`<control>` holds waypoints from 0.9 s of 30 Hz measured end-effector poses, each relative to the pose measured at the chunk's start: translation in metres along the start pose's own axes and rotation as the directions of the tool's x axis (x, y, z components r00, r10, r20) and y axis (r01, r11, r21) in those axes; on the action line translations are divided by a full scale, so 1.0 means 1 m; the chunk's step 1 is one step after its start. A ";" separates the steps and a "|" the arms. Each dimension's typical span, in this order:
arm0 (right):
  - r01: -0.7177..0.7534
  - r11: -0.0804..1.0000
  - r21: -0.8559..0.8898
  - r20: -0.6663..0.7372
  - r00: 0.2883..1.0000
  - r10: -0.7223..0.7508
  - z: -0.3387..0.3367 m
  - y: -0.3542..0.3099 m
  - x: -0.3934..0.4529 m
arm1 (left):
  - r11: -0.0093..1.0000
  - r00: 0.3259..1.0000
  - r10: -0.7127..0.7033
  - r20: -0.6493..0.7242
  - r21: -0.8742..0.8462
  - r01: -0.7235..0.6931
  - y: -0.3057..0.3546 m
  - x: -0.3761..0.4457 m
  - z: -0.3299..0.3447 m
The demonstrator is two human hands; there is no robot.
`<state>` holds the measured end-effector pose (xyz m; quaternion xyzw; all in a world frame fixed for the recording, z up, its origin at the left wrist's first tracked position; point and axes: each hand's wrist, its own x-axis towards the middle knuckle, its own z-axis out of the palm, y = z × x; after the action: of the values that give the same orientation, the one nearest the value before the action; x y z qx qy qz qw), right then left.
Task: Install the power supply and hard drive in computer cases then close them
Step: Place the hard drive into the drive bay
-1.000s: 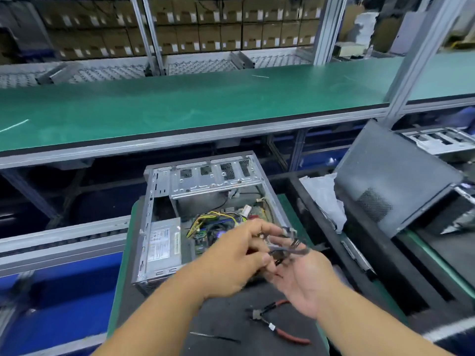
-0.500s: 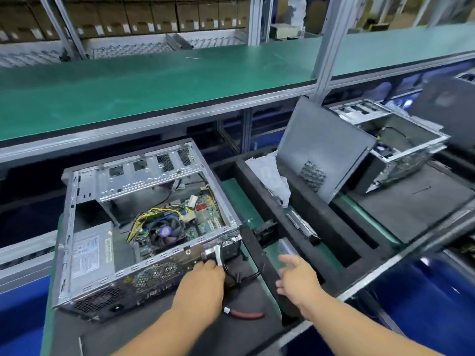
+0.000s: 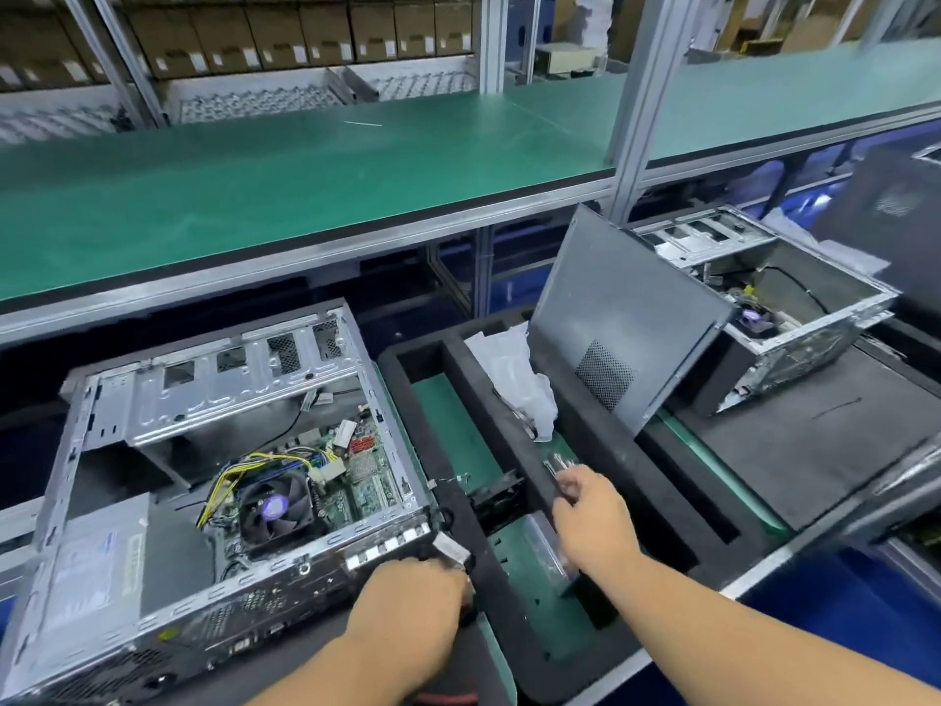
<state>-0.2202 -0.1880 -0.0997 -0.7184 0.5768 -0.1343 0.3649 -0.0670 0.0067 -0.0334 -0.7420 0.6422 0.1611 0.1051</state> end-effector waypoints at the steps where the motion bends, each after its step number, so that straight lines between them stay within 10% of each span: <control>1: 0.044 0.986 -0.163 -0.022 0.999 -0.048 -0.003 -0.001 0.008 | 1.000 1.000 0.017 0.004 -0.021 -0.017 0.005 0.006 -0.004; 4: 0.076 0.871 -0.485 0.056 0.997 -0.056 -0.013 0.001 0.032 | 0.995 1.000 0.004 -0.029 -0.098 -0.006 0.020 0.028 -0.017; 9: 0.214 0.861 -0.461 0.384 0.923 -0.024 -0.025 0.018 0.069 | 0.986 0.995 -0.097 -0.030 -0.139 0.092 0.038 0.056 -0.032; 16: 0.264 0.825 -0.500 0.277 0.951 -0.136 -0.059 0.020 0.087 | 0.871 0.928 -0.245 -0.281 -0.485 0.083 0.035 0.069 -0.051; 22: 0.154 0.980 0.129 0.132 0.976 -0.171 -0.116 -0.021 0.089 | 0.216 0.813 -0.580 -0.050 -0.972 0.095 0.017 0.072 -0.088; 27: 0.027 0.682 0.730 0.238 0.927 -0.291 -0.135 -0.112 0.071 | -0.418 0.831 -0.493 0.255 -0.908 0.031 0.003 0.065 -0.131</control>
<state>-0.1997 -0.2959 0.0547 -0.5795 0.3423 -0.2553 0.6941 -0.0484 -0.1014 0.0637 -0.6553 0.0325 0.4663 -0.5934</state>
